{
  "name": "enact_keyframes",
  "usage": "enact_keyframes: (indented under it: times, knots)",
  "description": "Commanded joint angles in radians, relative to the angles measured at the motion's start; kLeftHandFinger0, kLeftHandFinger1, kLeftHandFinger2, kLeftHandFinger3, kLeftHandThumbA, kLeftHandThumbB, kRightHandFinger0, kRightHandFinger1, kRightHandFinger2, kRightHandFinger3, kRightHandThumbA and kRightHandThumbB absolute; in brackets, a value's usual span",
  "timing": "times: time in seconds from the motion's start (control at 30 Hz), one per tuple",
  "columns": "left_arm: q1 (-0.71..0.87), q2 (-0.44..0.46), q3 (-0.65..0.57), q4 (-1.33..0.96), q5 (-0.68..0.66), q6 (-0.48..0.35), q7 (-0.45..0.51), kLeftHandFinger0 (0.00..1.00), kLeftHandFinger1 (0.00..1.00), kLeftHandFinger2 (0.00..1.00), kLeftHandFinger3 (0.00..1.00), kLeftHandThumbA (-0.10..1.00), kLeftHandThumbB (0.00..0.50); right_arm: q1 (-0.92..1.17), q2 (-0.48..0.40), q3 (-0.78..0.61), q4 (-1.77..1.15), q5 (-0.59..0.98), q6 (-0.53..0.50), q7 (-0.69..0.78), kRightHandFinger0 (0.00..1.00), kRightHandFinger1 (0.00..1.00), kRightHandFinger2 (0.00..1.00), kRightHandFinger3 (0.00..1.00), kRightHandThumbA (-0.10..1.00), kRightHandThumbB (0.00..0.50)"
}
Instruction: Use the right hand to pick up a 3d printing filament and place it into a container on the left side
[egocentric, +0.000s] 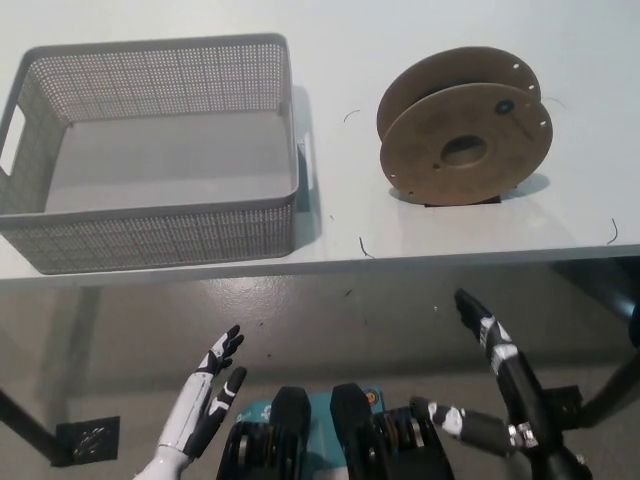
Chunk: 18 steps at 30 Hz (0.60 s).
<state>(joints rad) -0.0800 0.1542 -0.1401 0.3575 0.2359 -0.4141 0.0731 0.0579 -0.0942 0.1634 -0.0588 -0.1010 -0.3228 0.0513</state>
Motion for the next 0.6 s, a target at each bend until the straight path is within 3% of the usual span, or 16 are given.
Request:
enact_keyframes:
  times: [0.0, 0.1, 0.23, 0.37, 0.43, 0.57]
  knots:
    - [-0.023, 0.018, -0.005, -0.014, 0.011, -0.056, 0.027, 1.0, 1.0, 1.0, 1.0, 1.0, 0.199, 0.015, 0.028, -0.032, -0.15, -0.032, -0.105, -0.044, 1.0, 1.0, 1.0, 1.0, 1.0, 0.156]
    - [-0.02, 0.014, -0.02, -0.016, 0.005, -0.056, 0.029, 1.0, 1.0, 1.0, 1.0, 1.0, 0.189, -0.019, 0.026, -0.069, -0.253, -0.071, -0.103, -0.049, 1.0, 1.0, 1.0, 1.0, 1.0, 0.12]
    - [-0.019, 0.013, -0.018, -0.02, 0.002, -0.056, 0.027, 1.0, 1.0, 1.0, 1.0, 1.0, 0.191, -0.165, -0.029, -0.122, -0.362, -0.08, 0.038, -0.009, 1.0, 1.0, 1.0, 1.0, 1.0, 0.239]
    - [-0.023, 0.019, -0.021, -0.019, 0.007, -0.056, 0.028, 1.0, 1.0, 1.0, 1.0, 1.0, 0.214, -0.357, -0.161, -0.174, -0.411, -0.079, 0.258, 0.075, 1.0, 1.0, 1.0, 1.0, 1.0, 0.297]
    - [-0.028, 0.018, -0.02, -0.015, -0.005, -0.056, 0.02, 1.0, 1.0, 1.0, 1.0, 1.0, 0.24, -0.463, -0.238, -0.182, -0.39, -0.086, 0.37, 0.125, 1.0, 1.0, 1.0, 1.0, 1.0, 0.42]
    - [-0.024, 0.021, -0.021, -0.02, -0.015, -0.056, 0.016, 1.0, 1.0, 1.0, 1.0, 1.0, 0.237, -0.665, -0.368, -0.166, -0.304, -0.053, 0.476, 0.214, 1.0, 1.0, 1.0, 1.0, 1.0, 0.433]
